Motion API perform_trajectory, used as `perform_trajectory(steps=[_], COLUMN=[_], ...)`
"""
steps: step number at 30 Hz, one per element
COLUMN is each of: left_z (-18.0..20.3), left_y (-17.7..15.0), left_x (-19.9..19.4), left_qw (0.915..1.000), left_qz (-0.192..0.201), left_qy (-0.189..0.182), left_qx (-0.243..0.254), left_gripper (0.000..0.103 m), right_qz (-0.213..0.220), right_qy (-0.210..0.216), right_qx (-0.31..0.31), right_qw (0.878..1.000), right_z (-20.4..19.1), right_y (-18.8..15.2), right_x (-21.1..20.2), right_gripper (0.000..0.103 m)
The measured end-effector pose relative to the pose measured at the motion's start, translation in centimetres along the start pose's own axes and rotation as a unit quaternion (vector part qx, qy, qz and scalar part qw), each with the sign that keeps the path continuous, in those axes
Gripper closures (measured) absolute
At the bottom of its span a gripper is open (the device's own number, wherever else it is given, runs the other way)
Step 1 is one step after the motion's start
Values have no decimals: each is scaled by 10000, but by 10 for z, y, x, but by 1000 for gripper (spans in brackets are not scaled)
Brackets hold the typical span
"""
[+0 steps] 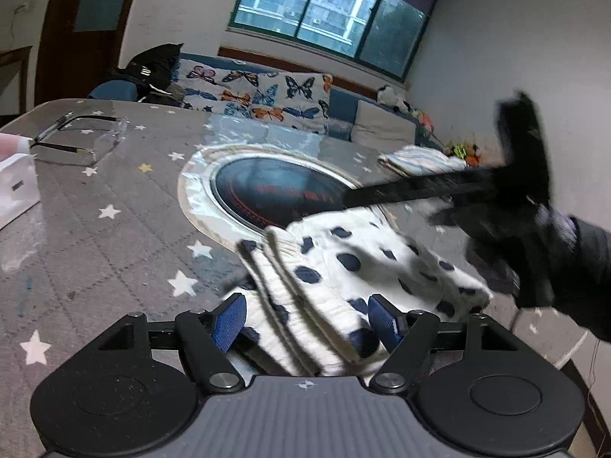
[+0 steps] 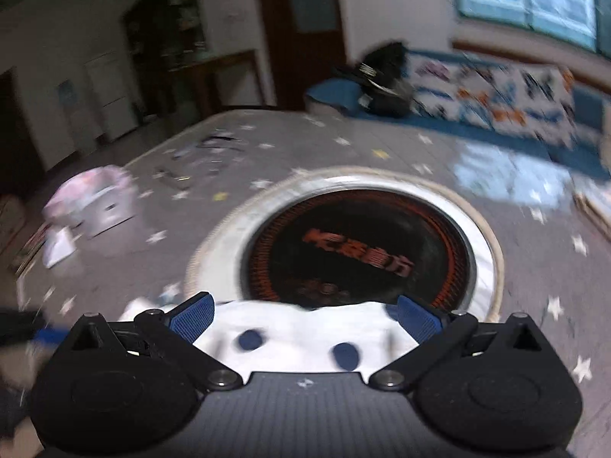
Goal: Fold clothes
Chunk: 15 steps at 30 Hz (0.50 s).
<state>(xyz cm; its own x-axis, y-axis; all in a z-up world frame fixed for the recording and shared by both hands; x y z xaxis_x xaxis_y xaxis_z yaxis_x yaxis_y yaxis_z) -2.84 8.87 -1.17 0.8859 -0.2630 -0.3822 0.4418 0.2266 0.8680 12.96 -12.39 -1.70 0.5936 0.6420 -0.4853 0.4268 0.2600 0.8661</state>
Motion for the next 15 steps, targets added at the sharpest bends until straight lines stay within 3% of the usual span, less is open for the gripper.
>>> perform_trajectory(steps=[6,11,15], left_z=[-18,-29,-30], left_y=[8,11,11], left_x=[-7,-8,-4], left_qw=[9991,9976,9966], left_qz=[125,52,-34], left_qy=[349,535,575], left_qx=[-216,-443,-584], left_gripper=[30,30,29], right_qz=[51,-156,-316], right_qy=[827,1420,1634], right_qx=[-1270,-2214,-2906], right_qw=[9884,9647,9423], right_z=[-54,-103,-130], right_y=[-13,-33,-51], right_x=[-36,-50,-49], right_gripper=[1,5,10])
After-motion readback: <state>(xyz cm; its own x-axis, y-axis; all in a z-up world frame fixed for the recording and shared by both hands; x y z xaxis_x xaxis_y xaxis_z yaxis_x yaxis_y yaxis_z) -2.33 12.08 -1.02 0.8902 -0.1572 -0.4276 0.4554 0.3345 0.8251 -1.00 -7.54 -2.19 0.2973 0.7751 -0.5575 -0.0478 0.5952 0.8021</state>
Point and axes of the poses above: each gripper's, at about its wrist camera, not at the fingertips, and x roughly the way its jaws point, z to its right, y to its top, the point moved 1 cm from there along x, roughly the way its jaws point, and after that the axes turned 11 degrees about z, right-handed, at the moved point
